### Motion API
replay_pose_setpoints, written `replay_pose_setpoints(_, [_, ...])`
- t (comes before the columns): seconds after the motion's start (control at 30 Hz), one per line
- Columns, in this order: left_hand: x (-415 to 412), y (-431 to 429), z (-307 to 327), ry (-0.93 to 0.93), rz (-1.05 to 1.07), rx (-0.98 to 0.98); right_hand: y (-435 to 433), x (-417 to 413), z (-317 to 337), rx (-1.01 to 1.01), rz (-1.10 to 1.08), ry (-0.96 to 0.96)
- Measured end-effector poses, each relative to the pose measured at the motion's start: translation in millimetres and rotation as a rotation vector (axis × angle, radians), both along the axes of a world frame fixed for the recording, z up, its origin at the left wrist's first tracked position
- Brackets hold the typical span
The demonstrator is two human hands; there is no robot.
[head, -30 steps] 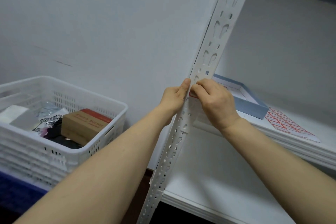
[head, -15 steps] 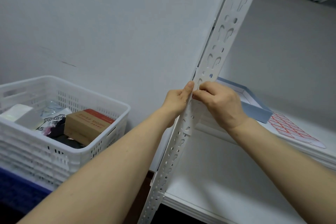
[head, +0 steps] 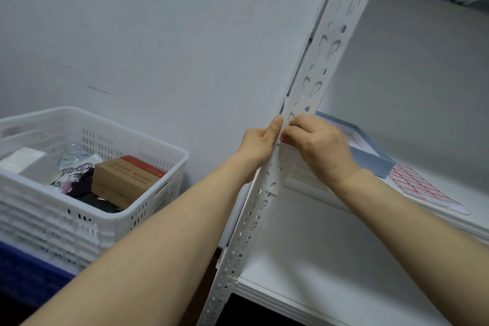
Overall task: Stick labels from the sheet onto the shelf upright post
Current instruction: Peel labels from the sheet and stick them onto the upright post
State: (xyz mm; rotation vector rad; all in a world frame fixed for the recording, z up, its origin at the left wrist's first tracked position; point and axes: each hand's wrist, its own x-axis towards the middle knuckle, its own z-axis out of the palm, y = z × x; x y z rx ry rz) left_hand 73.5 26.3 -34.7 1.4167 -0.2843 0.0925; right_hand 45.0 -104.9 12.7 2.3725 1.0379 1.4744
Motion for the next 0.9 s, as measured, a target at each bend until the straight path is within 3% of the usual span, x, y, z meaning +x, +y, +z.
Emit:
replay_pose_setpoints(0.17, [0.4,2.3,-1.4,-0.005,-0.013,-0.007,-1.3,-3.1,2.5,0.167,0.102,0.161])
replay_pose_setpoints(0.53, [4.0,3.0,-0.4,0.032,-0.019,0.034,0.7,0.0,4.2,-0.131,-0.054,-0.132])
replay_pose_setpoints(0.9, [5.5,1.2,0.4,0.029,-0.003,0.047,0.7,-3.0,7.8,-0.167,0.025,-0.171])
